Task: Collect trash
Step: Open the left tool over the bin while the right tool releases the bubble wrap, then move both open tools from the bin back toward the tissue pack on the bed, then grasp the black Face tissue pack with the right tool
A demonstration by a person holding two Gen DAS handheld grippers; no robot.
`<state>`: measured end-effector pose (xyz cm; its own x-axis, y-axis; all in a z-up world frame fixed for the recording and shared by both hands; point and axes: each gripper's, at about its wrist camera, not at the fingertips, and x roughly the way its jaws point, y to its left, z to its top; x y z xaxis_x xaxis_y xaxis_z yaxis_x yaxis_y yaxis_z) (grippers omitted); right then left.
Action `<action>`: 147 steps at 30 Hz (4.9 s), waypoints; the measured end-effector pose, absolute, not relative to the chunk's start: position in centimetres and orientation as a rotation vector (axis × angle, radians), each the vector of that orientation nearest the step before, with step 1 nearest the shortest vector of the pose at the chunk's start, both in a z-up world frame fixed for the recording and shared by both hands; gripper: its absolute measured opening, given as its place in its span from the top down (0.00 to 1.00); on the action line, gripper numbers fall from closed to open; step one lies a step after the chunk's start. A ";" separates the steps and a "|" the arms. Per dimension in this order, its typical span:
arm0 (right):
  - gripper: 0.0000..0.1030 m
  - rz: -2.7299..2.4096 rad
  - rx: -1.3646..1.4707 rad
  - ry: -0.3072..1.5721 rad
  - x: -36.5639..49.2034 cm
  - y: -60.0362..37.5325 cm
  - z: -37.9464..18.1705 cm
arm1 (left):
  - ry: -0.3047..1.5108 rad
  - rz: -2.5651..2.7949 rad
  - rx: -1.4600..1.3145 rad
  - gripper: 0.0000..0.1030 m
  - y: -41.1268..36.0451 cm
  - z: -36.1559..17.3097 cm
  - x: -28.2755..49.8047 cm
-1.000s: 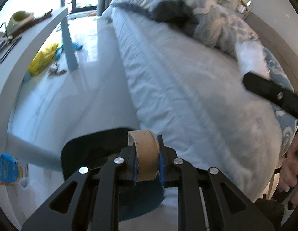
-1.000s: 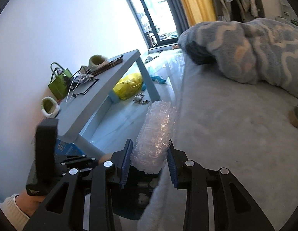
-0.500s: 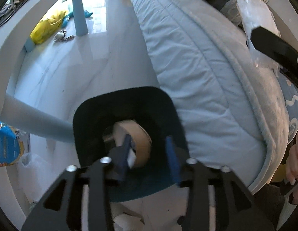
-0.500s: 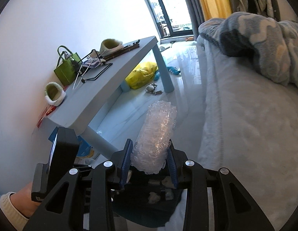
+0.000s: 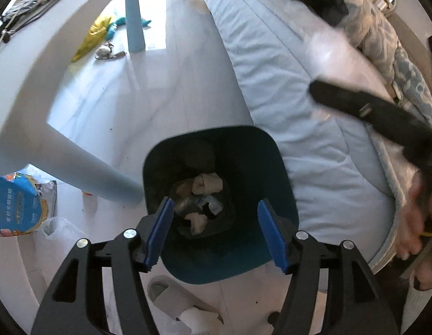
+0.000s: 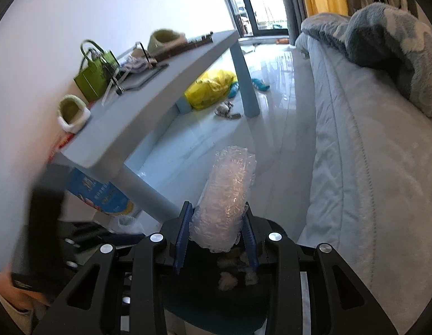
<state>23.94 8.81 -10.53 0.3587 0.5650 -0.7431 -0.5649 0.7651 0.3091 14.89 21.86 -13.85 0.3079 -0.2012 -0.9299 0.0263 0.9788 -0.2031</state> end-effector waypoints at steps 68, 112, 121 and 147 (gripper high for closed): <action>0.25 0.525 0.015 0.814 23.8 -11.0 -7.1 | 0.690 -0.281 -0.191 0.53 6.9 1.7 18.1; 0.05 0.302 0.108 0.790 34.6 -30.8 -7.8 | 0.797 -0.473 -0.063 0.16 -9.3 -3.7 28.7; 0.05 0.320 0.154 0.850 38.3 -33.5 -10.0 | 0.831 -0.529 -0.036 0.16 -12.2 -5.1 31.3; 0.30 0.385 0.243 0.915 39.8 -36.1 -12.8 | 0.913 -0.648 0.046 0.17 -19.3 -9.8 33.0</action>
